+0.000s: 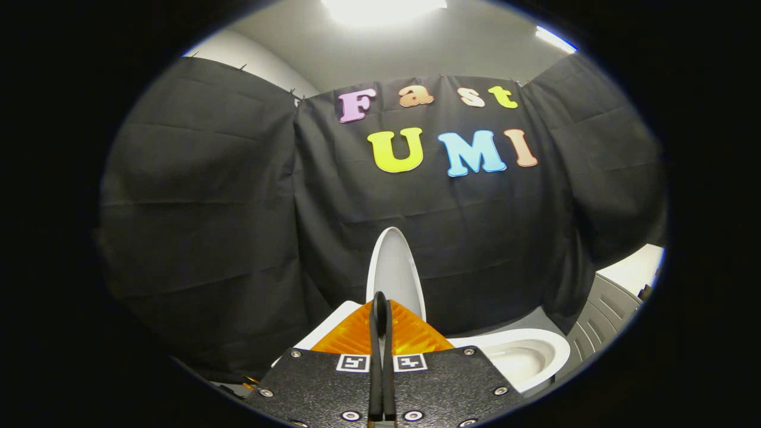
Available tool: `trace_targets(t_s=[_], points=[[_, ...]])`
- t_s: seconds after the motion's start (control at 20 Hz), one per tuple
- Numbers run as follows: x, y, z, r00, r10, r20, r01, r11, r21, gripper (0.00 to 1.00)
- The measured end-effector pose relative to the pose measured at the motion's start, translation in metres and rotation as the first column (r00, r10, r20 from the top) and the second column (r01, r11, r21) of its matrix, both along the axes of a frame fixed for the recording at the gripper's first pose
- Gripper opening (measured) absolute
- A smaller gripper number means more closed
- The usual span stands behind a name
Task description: Open the toilet lid.
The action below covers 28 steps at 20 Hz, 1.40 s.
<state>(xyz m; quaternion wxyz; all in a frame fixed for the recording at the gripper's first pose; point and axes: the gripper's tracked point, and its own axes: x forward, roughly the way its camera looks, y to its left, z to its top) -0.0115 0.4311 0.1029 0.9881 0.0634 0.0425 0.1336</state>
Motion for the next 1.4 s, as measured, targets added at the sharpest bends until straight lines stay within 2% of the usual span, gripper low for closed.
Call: trace_targets(t_s=[0.5, 0.85, 1.0, 1.1, 1.2, 1.25, 1.35, 1.4], points=[[-0.003, 0.044, -0.005, 0.997, 0.082, -0.01, -0.082, 0.996, -0.016, 0.0], [-0.003, 0.078, -0.011, 0.985, 0.171, -0.029, -0.171, 0.985, 0.006, 0.0], [-0.003, 0.084, -0.01, 0.981, 0.191, -0.021, -0.191, 0.981, -0.026, 0.01], [-0.004, 0.079, -0.006, 0.982, 0.186, 0.001, -0.186, 0.979, -0.087, 0.01], [-0.008, 0.075, -0.006, 0.981, 0.188, 0.039, -0.18, 0.972, -0.151, 0.04], [-0.009, 0.073, -0.004, 0.978, 0.201, 0.059, -0.187, 0.965, -0.183, 0.12], [-0.014, 0.08, -0.006, 0.957, 0.281, 0.071, -0.263, 0.945, -0.193, 0.18], [-0.022, 0.079, -0.006, 0.948, 0.309, 0.077, -0.291, 0.938, -0.19, 0.33]])
